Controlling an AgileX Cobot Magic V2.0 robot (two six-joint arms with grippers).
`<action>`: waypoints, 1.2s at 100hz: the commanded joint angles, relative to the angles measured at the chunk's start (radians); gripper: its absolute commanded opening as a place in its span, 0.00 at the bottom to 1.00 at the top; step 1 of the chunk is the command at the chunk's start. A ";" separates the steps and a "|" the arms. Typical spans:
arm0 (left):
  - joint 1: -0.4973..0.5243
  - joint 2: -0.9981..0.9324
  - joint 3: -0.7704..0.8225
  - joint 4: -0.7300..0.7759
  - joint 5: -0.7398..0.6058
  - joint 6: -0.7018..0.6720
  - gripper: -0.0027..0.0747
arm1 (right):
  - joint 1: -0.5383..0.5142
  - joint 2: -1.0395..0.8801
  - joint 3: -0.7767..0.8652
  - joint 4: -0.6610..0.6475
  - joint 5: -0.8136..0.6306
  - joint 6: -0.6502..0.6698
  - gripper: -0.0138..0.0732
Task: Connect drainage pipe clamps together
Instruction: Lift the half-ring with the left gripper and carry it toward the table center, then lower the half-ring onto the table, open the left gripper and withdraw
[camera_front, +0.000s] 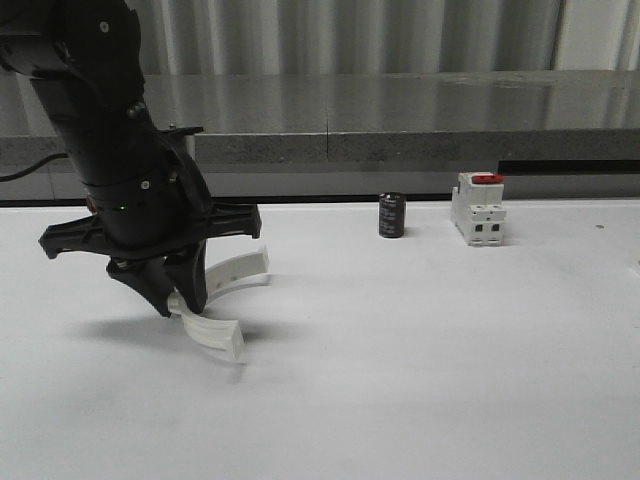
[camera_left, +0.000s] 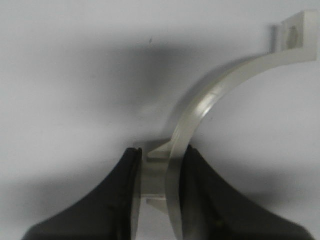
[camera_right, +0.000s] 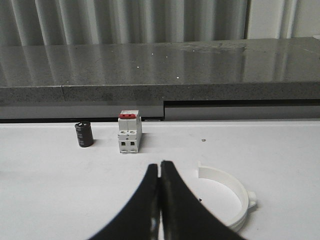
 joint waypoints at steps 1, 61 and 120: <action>-0.007 -0.048 -0.026 0.001 -0.049 -0.034 0.01 | -0.004 -0.014 -0.016 0.005 -0.083 -0.003 0.08; -0.007 -0.014 -0.026 0.014 -0.063 -0.044 0.01 | -0.004 -0.014 -0.016 0.005 -0.083 -0.003 0.08; -0.007 -0.014 -0.026 0.019 -0.062 -0.042 0.73 | -0.004 -0.014 -0.016 0.005 -0.083 -0.003 0.08</action>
